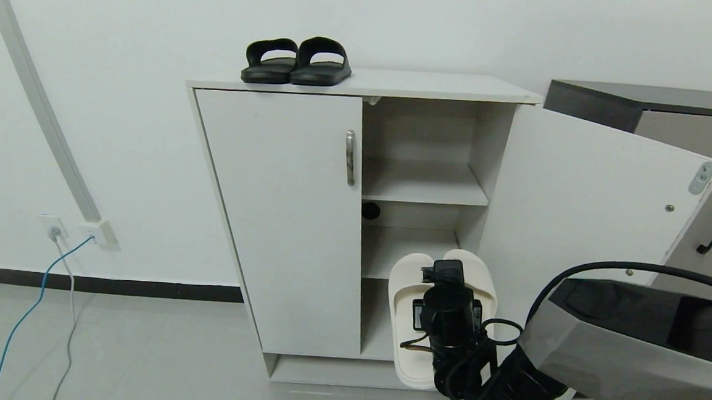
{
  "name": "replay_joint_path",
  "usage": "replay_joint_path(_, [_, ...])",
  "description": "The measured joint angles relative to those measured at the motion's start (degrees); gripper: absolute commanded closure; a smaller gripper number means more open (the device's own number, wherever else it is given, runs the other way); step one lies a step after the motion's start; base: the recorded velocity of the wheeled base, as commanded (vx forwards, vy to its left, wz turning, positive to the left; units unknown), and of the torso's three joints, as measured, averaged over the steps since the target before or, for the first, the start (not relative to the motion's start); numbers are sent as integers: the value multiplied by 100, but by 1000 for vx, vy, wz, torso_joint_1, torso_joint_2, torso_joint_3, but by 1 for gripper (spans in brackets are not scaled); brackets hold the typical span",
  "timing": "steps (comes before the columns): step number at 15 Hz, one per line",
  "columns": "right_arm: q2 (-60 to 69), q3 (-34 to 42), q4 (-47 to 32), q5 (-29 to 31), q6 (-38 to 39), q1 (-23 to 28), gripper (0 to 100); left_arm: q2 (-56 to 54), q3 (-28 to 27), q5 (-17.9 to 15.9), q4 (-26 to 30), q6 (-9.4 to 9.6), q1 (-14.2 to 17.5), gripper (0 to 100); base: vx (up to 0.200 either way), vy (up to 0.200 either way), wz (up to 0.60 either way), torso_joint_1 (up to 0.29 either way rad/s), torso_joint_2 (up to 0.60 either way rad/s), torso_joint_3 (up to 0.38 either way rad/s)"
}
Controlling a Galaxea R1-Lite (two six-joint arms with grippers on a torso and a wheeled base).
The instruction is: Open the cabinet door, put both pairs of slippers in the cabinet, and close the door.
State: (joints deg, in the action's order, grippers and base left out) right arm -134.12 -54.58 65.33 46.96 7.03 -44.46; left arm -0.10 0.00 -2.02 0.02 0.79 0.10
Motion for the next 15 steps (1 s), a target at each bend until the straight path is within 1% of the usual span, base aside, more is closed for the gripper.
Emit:
replay_joint_path(9, [-39,78,104,-21,-1,-57,100,10,-10,0,5,-1,0,100,0,0,0,0,0,0])
replay_joint_path(15, [-63,76,107,-24,0,-57,100,10,-10,0,7,-6,-2,100,0,0,0,1,3,-169])
